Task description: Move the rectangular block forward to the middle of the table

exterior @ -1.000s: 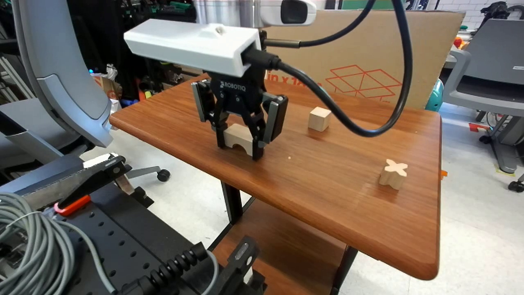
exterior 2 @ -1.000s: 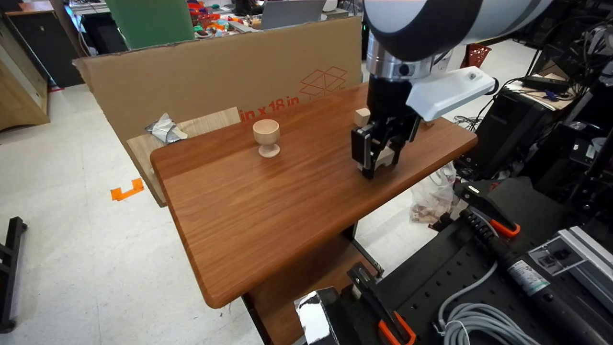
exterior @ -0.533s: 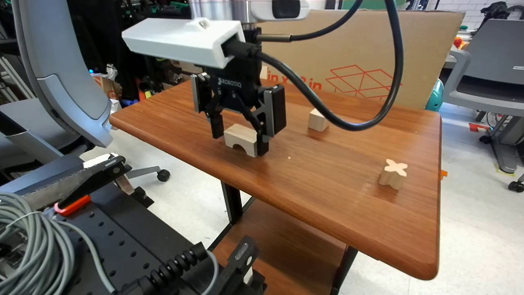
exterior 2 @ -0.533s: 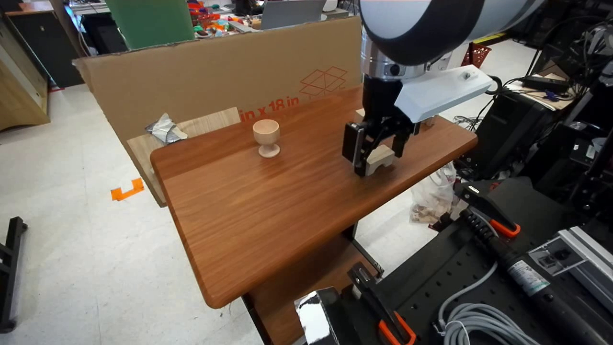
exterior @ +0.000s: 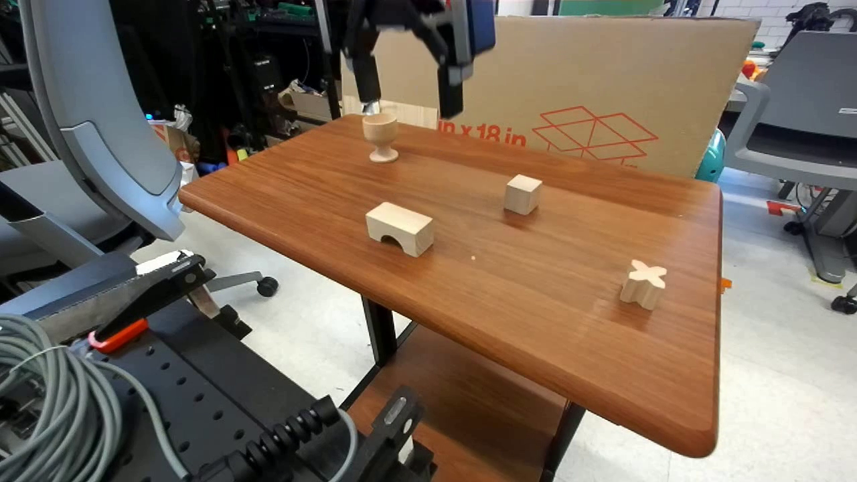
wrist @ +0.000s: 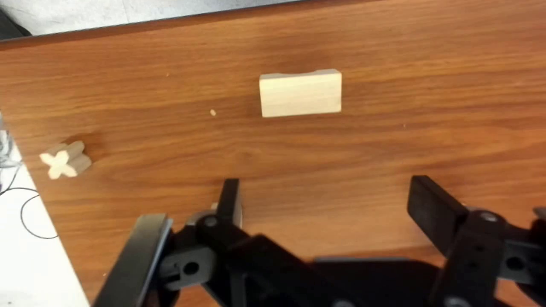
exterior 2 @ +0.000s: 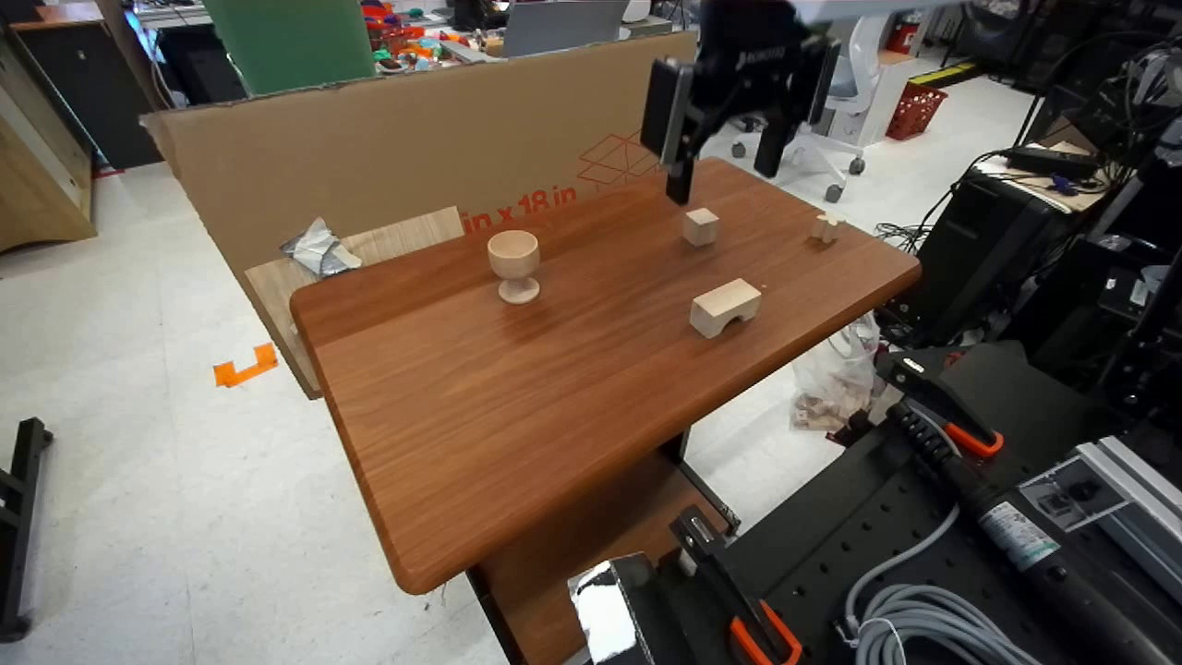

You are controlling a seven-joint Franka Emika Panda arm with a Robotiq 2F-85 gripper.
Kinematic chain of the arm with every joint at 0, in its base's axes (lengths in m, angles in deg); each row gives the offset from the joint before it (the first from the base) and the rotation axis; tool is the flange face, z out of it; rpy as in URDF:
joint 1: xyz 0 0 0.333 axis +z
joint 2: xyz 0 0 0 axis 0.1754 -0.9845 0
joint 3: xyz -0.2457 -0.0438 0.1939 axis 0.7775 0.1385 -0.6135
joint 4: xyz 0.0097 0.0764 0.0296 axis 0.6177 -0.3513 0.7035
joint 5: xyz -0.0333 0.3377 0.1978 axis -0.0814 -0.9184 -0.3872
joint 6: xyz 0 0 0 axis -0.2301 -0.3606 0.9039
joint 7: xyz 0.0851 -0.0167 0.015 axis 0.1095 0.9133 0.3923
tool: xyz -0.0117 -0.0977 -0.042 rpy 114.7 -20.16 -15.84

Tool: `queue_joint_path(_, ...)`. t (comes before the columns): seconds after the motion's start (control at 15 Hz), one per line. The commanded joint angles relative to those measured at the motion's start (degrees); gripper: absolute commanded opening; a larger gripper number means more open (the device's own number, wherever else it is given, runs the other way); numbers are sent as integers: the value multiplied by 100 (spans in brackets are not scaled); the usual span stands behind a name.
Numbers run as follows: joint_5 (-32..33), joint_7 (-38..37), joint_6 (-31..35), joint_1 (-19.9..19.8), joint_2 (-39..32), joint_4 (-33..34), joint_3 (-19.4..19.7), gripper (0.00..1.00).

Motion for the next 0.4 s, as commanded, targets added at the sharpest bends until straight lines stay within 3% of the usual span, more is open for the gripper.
queue_joint_path(0.0, 190, -234, -923, -53, 816, 150, 29, 100)
queue_joint_path(0.07, 12, -90, -491, -49, 441, 122, -36, 100)
queue_joint_path(0.33, 33, -100, -841, -95, 810, 159, -29, 100)
